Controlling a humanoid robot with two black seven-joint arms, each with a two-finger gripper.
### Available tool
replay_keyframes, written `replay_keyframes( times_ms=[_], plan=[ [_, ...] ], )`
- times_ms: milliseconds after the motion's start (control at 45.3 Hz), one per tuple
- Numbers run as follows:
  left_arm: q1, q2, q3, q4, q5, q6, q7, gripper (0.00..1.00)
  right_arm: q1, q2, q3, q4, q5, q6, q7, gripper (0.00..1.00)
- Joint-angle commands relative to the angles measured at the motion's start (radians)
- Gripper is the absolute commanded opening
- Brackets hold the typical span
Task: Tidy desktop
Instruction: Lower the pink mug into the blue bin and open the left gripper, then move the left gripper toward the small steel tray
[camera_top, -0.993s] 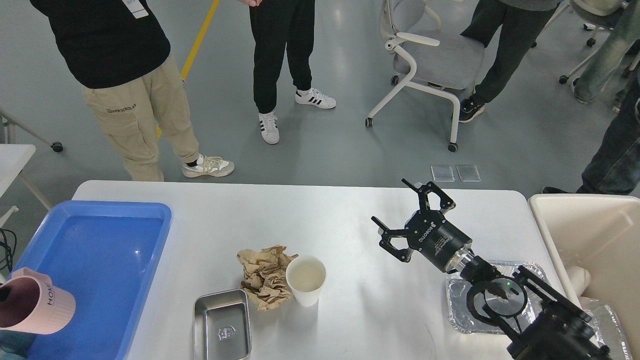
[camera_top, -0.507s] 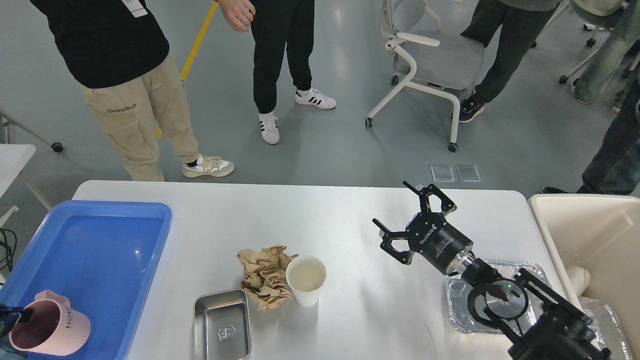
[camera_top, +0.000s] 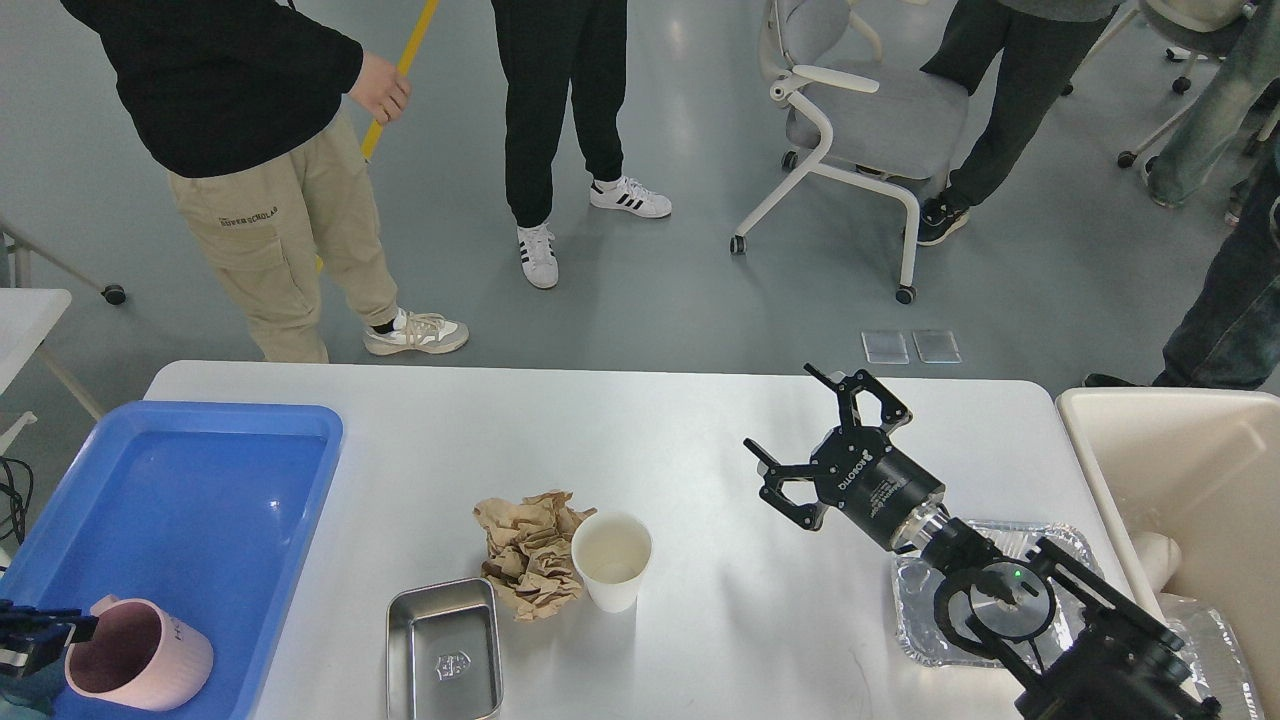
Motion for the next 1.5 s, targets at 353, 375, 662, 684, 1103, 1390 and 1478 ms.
replay_keyframes(
  times_ms=[353,375,662,684,1103,1390,1478],
  plan=[
    [-0.005,0.128,-0.250,-0.171,-0.307,-0.192,0.155,0.96,0.013,0.001,-0.004,-0.002,0.000,0.000,-0.001,1.00],
    [-0.001,0.126,-0.280,-0.171,-0.348,-0.209,0.178,0.97,0.012,0.001,-0.004,-0.002,0.000,0.000,-0.001,1.00],
    [-0.005,0.064,-0.377,-0.182,-0.810,-0.257,0.292,0.97,0.012,0.006,-0.004,-0.002,-0.020,-0.002,-0.001,1.00],
    [-0.002,0.053,-0.381,-0.184,-0.831,-0.257,0.294,0.97,0.012,0.007,-0.004,-0.002,-0.020,-0.002,-0.001,1.00],
    [0.050,-0.009,-0.392,-0.409,-1.308,-0.176,0.286,0.97,-0.001,0.013,-0.004,-0.002,-0.049,-0.006,-0.001,1.00],
    [0.053,0.172,-0.386,-0.658,-1.364,-0.050,0.295,0.97,0.000,0.015,-0.005,-0.002,-0.055,-0.008,-0.001,1.00],
    [0.055,0.229,-0.384,-0.691,-1.364,-0.044,0.295,0.97,0.000,0.015,-0.005,-0.002,-0.066,-0.008,-0.001,1.00]
  ],
)
